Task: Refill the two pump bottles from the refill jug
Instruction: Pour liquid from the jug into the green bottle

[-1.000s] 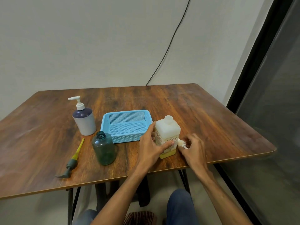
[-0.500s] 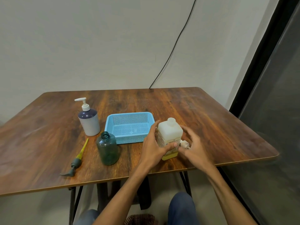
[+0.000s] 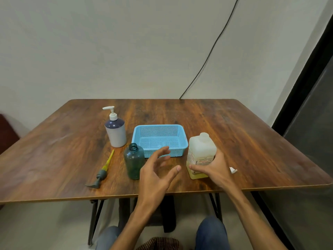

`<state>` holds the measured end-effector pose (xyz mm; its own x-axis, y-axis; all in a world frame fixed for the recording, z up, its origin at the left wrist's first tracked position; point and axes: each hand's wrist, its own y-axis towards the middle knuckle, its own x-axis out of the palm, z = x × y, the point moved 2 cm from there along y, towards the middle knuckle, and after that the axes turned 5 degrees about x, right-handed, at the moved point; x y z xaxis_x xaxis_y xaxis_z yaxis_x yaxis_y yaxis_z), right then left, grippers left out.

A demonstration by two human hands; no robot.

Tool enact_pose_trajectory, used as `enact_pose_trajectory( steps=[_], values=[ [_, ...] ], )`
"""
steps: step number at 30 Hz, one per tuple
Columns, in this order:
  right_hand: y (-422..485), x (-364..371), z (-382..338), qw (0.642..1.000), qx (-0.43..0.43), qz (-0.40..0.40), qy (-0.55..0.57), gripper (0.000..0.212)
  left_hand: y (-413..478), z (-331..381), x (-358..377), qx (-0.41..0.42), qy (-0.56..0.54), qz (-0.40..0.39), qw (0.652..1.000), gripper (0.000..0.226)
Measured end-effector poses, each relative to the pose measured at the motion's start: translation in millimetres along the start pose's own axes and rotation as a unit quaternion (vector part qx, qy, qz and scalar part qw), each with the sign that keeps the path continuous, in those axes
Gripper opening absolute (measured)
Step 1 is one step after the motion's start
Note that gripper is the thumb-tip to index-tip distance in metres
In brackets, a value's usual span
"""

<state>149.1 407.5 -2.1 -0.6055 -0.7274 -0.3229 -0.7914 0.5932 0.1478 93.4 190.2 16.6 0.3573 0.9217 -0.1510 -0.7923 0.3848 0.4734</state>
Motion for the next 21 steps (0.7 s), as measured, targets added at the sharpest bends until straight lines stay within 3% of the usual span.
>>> enact_pose_trajectory(
  steps=[4,7,11,14,17,21],
  values=[
    [-5.2,12.1,-11.9,1.000,-0.028,-0.002,0.006,0.080,-11.9,2.0,-32.4,0.033,0.013,0.082,0.996,0.038],
    [-6.7,22.3,-26.1,0.998,-0.055,-0.014,-0.007,0.084,-14.9,-2.6,-53.1,0.061,0.027,0.163,0.984,0.031],
    [-8.8,38.1,-47.5,0.996,-0.081,-0.024,-0.024,0.086,-10.6,-14.4,-71.7,0.047,0.059,0.215,0.974,0.042],
    [-10.3,50.3,-58.6,0.994,-0.097,-0.037,-0.033,0.080,-3.2,-29.6,-79.1,0.008,0.094,0.202,0.975,0.068],
    [-10.8,60.8,-65.1,0.991,-0.119,-0.043,-0.045,0.083,6.4,-43.5,-79.8,-0.034,0.111,0.138,0.984,0.091],
    [-10.2,69.2,-68.9,0.988,-0.132,-0.045,-0.070,0.083,15.7,-52.3,-75.4,-0.079,0.093,0.060,0.991,0.103]
  ],
)
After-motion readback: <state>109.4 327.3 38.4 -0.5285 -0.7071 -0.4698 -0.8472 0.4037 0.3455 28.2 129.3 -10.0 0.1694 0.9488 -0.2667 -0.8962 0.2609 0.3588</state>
